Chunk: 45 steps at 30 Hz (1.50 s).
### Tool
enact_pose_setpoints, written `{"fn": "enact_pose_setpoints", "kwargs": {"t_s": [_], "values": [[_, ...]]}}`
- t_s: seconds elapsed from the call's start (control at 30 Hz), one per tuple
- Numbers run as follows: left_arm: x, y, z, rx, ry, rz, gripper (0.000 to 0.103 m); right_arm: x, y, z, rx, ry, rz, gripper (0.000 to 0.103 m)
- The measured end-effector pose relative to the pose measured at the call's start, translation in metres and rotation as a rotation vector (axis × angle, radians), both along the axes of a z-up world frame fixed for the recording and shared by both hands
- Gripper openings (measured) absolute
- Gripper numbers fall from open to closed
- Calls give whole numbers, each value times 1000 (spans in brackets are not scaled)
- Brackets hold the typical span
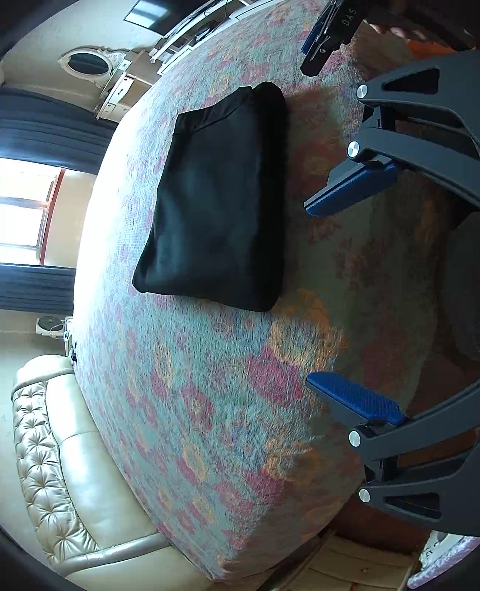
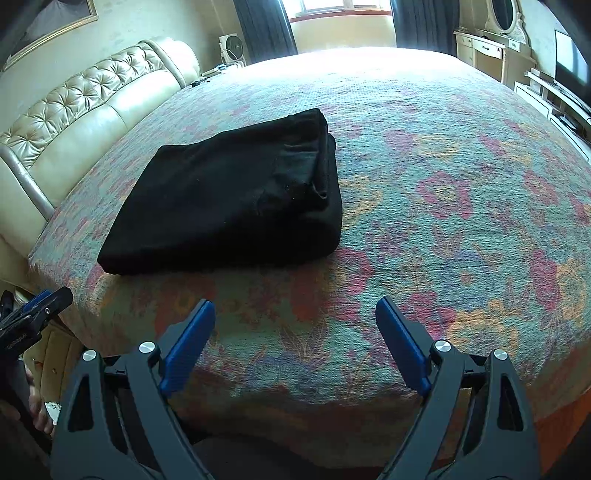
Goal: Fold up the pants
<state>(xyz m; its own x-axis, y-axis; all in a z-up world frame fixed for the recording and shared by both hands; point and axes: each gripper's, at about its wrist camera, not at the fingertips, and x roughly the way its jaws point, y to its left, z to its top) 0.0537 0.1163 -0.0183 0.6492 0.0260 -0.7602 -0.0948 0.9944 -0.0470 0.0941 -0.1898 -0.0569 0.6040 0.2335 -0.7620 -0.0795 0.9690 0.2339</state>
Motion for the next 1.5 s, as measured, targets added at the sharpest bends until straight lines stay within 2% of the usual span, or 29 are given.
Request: {"fn": "enact_pose_setpoints", "kwargs": {"t_s": [1.5], "values": [[0, -5, 1, 19, 18, -1, 85, 3, 8, -16, 27, 62, 15, 89]]}}
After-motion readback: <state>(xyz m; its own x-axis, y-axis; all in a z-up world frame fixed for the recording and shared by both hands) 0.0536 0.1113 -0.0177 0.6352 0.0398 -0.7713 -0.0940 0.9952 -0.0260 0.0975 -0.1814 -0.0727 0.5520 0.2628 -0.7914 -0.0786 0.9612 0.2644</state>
